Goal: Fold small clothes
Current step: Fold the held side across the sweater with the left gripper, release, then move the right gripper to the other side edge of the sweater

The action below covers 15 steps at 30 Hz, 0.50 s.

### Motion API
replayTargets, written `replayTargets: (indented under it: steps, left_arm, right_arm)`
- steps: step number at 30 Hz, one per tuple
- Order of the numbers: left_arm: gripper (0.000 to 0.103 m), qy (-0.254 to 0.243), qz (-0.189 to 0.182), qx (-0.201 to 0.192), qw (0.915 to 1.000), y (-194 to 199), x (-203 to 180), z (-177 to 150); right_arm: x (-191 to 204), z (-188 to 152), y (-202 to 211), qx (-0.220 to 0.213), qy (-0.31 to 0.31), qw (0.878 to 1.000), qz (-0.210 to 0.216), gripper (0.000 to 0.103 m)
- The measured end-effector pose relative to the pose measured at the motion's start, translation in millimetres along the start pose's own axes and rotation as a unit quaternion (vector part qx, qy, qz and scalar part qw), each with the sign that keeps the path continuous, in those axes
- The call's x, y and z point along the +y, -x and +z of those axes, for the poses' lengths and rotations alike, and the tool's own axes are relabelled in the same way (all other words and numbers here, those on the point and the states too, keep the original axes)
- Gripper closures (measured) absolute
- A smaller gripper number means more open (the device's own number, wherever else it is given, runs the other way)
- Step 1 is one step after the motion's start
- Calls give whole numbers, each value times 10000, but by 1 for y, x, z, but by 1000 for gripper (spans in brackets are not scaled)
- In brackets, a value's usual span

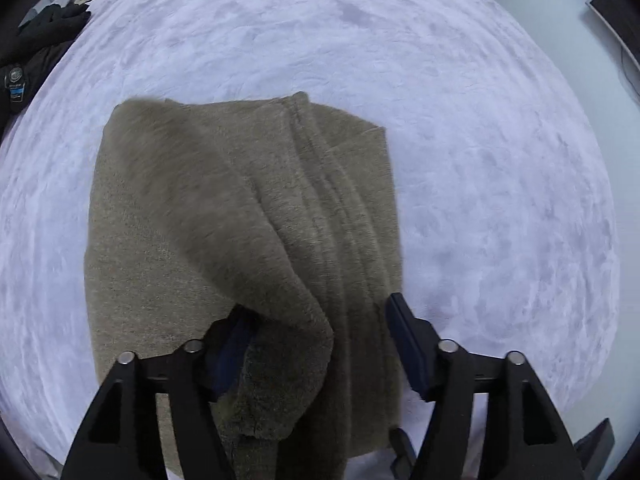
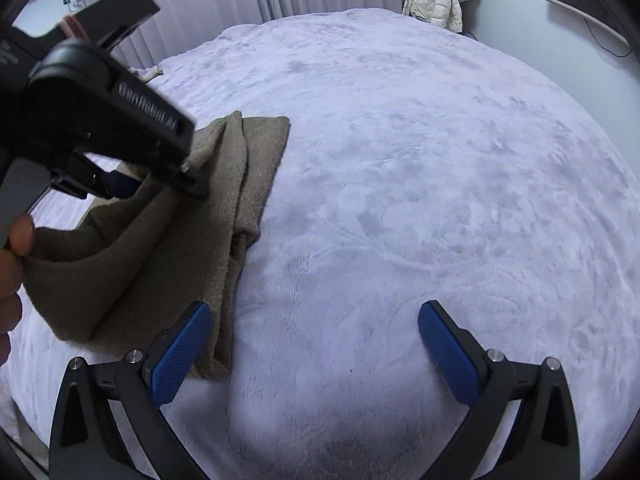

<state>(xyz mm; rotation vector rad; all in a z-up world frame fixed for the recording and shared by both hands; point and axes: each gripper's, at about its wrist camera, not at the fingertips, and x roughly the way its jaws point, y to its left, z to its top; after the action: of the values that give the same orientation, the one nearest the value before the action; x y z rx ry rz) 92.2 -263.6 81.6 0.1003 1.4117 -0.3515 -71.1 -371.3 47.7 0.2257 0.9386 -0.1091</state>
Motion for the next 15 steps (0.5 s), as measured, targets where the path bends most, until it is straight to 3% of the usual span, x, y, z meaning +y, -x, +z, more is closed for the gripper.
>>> replayTargets:
  steps: [7, 10, 12, 15]
  left_arm:
    - [30, -371, -794, -592, 9944, 72, 5, -11]
    - [9, -507, -177, -1049, 9930, 86, 29, -33]
    - [9, -528, 217, -1269, 9903, 86, 54, -49]
    - [9, -509, 463, -1334, 9887, 77, 88, -75]
  right_arm:
    - [8, -9, 10, -47, 328, 9984, 468, 0]
    - [11, -13, 18, -40, 411, 9933, 1077, 0]
    - [11, -13, 24, -42, 327, 9883, 1487, 0]
    - [8, -4, 30, -54, 164, 9794, 2011, 0]
